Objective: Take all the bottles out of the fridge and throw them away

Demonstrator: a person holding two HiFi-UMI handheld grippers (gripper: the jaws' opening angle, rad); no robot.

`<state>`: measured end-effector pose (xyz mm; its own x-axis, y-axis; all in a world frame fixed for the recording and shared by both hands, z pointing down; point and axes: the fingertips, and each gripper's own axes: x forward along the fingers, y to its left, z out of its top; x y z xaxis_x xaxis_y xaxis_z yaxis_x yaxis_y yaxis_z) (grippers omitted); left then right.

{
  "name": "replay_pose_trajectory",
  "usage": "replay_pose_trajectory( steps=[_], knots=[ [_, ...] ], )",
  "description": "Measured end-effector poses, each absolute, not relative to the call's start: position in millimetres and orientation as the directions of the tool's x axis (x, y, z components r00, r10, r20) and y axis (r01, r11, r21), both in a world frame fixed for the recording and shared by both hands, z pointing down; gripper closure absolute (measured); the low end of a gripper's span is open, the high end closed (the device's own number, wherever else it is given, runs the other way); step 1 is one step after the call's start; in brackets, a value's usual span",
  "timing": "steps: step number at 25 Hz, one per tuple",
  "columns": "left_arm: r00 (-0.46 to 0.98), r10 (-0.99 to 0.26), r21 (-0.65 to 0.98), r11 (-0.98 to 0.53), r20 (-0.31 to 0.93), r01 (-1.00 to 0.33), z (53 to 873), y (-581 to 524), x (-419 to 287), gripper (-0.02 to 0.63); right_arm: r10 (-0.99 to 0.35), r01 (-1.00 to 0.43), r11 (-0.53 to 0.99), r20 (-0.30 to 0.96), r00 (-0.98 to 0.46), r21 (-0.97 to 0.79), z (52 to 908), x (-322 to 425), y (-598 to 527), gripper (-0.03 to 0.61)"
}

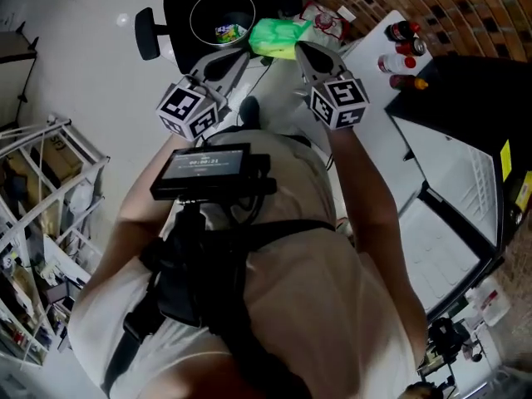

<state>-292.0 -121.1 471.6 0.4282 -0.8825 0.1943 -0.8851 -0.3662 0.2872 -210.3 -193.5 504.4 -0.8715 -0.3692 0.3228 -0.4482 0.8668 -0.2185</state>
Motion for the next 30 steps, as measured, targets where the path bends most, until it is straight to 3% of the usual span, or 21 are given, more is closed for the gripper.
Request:
replay_pose_trajectory(
  steps=[8,20,22,25,30],
  knots=[
    [0.321,-0.922,0.284,-0.255,0.217,-0.924,480,-101,-359,0.612,-0.218,-0.331,0.914,0.406,-0.887,-0.232,552,-315,-204,0.578],
    [0.208,-0.949,0.288,-0.137,0.235,-0.948,483,-75,-420,0.612,-0.166,-0.293,0.938,0.502,-0.849,-0.185,602,-406,-224,0.577],
    [0.191,-0.95,0.289,-0.117,0.246,-0.95,485,-67,-424,0.612,-0.165,-0.278,0.946,0.486,-0.858,-0.169,600,-415,-225,0.558],
    [0.178,-0.949,0.293,-0.098,0.26,-0.951,488,-58,-427,0.612,-0.177,-0.271,0.951,0.455,-0.873,-0.151,591,-418,-228,0.445],
    [0.199,-0.949,0.301,-0.121,0.246,-0.946,484,-60,-422,0.612,-0.219,-0.319,0.928,0.414,-0.884,-0.192,571,-400,-230,0.445]
  ],
)
